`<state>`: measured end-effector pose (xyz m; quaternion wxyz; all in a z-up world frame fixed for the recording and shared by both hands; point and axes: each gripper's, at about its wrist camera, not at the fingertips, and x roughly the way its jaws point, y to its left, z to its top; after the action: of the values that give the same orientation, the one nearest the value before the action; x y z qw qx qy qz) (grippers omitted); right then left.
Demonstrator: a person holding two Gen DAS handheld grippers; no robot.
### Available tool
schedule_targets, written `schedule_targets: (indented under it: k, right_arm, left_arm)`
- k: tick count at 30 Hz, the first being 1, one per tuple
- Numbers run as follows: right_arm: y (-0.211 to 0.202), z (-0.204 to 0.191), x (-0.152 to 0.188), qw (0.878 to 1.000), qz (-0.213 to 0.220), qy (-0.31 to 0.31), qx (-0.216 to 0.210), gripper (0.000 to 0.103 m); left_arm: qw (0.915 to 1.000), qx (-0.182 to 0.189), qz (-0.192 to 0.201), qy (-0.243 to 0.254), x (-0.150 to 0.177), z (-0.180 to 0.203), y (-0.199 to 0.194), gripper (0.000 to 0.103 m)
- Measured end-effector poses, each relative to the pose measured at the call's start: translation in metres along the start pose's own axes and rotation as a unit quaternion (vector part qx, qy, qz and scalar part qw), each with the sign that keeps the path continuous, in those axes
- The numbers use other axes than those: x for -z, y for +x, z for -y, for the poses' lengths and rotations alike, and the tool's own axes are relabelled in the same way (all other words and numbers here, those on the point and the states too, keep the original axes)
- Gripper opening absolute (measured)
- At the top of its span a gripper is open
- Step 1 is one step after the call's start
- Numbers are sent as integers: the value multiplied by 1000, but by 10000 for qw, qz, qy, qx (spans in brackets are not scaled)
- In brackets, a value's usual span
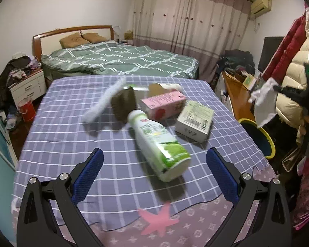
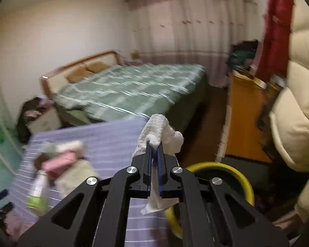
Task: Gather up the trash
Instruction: 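Carry the tissues with the right gripper and release them into the bin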
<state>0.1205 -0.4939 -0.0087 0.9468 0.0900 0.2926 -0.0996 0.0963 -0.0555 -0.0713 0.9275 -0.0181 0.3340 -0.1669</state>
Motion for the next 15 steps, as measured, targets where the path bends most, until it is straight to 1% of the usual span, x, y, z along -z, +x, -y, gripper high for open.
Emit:
schedule_targets:
  k: [5,8,10,12,13,14,15]
  right_arm:
    - [48,43,36,9969,-542,236,524,5]
    - [70,62,52,9939,-756,360,719,5]
    - [80,68,58,9922,-873,407,788,6]
    - [87,75,63,9908,-956,454,838,12]
    - [89,78,66,9902,-974,456,888,25]
    - [90,79,68,9901,-975,468,900,41]
    - [89,80,70,9901,-962,490,894,44]
  left_arm:
    - [9996,77,-235,102,2,23,23,98]
    - [9992,64,-359,134,4,31,34,98]
    - [9990,54,-415,124,4,35,40,98]
    - [9989,25,-464,105,4,38,45,98]
    - [9988,-3,-491,84,4,38,49,98]
    - [9987,-22,-506,72,5,39,50,98]
    - [9986,-43,-526,56,5,39,51,98]
